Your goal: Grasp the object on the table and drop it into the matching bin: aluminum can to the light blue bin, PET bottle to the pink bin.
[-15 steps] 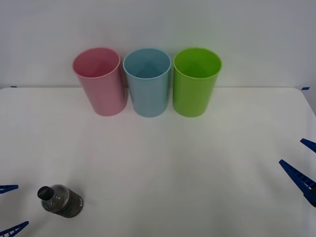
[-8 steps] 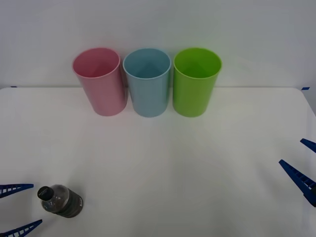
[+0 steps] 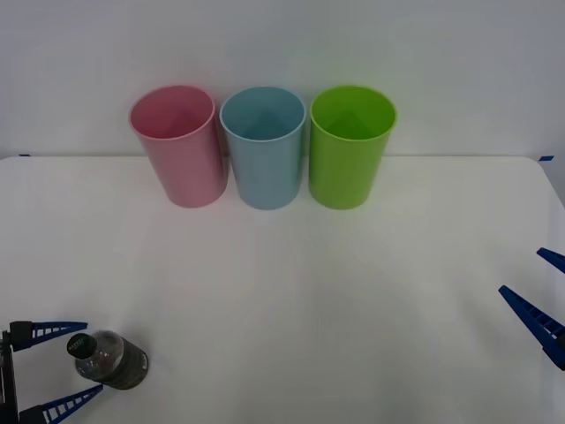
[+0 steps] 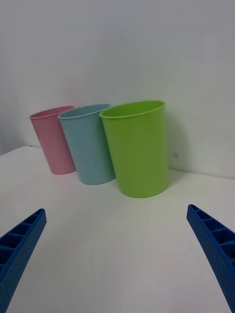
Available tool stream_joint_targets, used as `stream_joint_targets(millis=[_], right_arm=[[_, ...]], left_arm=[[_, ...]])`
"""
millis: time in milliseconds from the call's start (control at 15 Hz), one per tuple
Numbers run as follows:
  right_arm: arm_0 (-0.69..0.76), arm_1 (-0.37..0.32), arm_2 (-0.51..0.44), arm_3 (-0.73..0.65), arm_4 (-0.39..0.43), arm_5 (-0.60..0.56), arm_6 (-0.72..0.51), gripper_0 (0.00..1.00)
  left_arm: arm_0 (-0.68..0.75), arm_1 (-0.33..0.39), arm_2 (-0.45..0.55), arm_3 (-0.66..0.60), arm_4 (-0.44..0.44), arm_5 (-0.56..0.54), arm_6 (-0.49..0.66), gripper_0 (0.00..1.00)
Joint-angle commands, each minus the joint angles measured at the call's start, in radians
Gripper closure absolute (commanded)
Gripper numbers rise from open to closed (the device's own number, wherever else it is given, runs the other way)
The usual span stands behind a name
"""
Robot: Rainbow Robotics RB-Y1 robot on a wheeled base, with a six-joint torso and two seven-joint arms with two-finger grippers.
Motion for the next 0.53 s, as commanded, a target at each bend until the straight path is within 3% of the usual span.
stream_joint_targets(millis=[67, 533], right_arm=[[0.000, 0.000, 0.000, 0.000, 0.000, 0.000, 0.000, 0.00], [0.000, 0.000, 0.000, 0.000, 0.000, 0.000, 0.000, 0.00]], left_arm=[[-0.021, -0.022, 0.000, 0.000, -0.040, 0.000, 0.008, 0.00], [-0.060, -0.095, 0.000, 0.000, -0.118, 0.001, 0.024, 0.00]])
